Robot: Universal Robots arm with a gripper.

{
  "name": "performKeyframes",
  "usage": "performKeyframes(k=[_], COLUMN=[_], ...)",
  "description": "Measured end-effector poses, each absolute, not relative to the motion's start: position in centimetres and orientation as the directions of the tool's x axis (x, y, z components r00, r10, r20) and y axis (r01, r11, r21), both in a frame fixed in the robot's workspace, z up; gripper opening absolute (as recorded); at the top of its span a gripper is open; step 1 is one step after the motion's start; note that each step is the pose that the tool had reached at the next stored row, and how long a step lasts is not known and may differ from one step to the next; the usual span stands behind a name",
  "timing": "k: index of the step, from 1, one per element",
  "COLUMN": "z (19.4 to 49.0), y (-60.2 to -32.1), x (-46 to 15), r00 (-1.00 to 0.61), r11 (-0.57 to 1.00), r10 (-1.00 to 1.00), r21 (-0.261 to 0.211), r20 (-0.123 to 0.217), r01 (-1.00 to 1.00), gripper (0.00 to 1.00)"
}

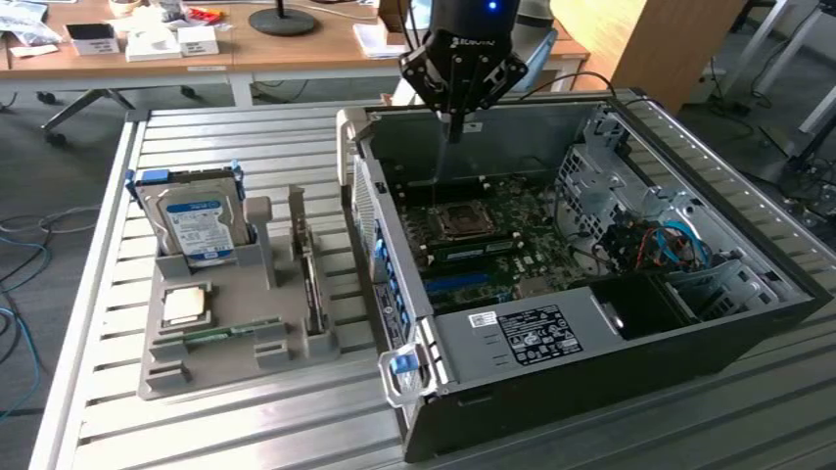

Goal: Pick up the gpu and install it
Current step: 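Reach for the gpu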

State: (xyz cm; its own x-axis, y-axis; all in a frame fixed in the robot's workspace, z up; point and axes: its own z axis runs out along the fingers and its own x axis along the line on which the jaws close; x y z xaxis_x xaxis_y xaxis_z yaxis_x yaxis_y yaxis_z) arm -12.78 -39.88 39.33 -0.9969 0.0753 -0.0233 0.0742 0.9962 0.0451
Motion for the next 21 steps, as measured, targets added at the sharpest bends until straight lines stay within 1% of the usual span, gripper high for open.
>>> performKeyframes(k=[13, 21], z=[39.3, 39.3], y=[-39.9, -39.9], x=[-16.3, -17.4], r00=[-0.997, -0.997], r11=[0.996, 0.996], r10=[0.075, 0.075], r21=[0.045, 0.045], r20=[-0.023, -0.023], r01=[0.074, 0.074], gripper=[0.11, 0.11])
